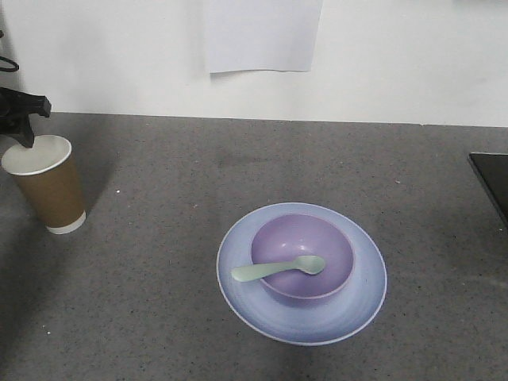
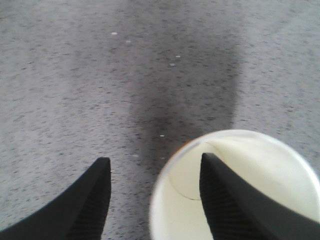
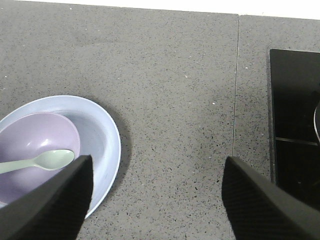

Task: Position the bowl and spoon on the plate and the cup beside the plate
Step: 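Lower the left gripper onto the brown paper cup rim and grasp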

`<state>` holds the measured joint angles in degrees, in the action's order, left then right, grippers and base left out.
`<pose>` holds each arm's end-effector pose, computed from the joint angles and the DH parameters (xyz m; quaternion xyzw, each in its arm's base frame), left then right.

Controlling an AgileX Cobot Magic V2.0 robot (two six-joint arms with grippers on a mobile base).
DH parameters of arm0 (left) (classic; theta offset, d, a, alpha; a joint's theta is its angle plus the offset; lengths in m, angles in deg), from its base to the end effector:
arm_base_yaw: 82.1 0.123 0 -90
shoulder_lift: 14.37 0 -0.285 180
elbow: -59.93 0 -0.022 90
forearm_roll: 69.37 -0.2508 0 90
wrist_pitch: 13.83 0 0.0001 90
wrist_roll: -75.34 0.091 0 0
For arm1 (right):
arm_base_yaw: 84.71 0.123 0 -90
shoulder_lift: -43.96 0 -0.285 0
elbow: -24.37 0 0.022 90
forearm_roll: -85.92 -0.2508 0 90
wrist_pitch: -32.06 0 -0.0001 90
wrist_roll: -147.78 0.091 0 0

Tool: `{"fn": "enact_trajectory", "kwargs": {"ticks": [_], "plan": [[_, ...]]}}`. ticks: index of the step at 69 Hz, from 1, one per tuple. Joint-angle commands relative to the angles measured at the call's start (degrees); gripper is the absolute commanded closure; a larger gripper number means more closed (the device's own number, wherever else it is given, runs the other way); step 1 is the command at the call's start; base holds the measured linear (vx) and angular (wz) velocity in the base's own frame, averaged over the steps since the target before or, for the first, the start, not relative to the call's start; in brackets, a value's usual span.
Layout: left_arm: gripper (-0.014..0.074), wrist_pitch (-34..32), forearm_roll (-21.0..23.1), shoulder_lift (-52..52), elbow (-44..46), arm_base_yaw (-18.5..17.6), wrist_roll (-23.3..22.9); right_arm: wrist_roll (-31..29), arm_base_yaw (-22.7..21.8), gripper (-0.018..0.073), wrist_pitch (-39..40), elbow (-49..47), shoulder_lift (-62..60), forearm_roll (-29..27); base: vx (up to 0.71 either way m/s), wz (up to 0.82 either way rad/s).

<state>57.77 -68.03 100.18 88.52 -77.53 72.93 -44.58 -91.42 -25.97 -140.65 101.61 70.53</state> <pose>0.4006 0.0300 0.3377 -0.0612 0.9789 -0.0079 0.1947 0.1498 0.0030 0.4029 -0.0274 0.9003 0.0625 0.4299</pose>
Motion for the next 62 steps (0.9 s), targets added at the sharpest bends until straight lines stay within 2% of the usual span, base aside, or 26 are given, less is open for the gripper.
{"fn": "enact_trajectory", "kwargs": {"ticks": [1,26,39,50,62], "plan": [[0.0206,0.1,1.7,-2.7,1.5,0.0,1.0,-0.3,-0.4,0.0031,3.7,-1.7,0.0,-0.5,0.00,0.00],[0.0206,0.1,1.8,-1.0,1.5,0.0,1.5,-0.3,-0.4,0.0031,4.5,-1.7,0.0,-0.5,0.00,0.00],[0.0232,0.1,3.2,-0.8,-0.7,0.0,3.5,-0.3,-0.4,0.0031,4.6,-1.7,0.0,-0.5,0.00,0.00],[0.0335,0.1,3.0,-0.8,-4.0,0.0,3.5,-0.3,-0.4,0.0031,4.8,-1.7,0.0,-0.2,0.00,0.00],[0.0540,0.0,3.1,-0.9,-4.2,0.0,3.5,-0.3,-0.4,0.0031,4.8,-1.7,0.0,-0.1,0.00,0.00]]}}
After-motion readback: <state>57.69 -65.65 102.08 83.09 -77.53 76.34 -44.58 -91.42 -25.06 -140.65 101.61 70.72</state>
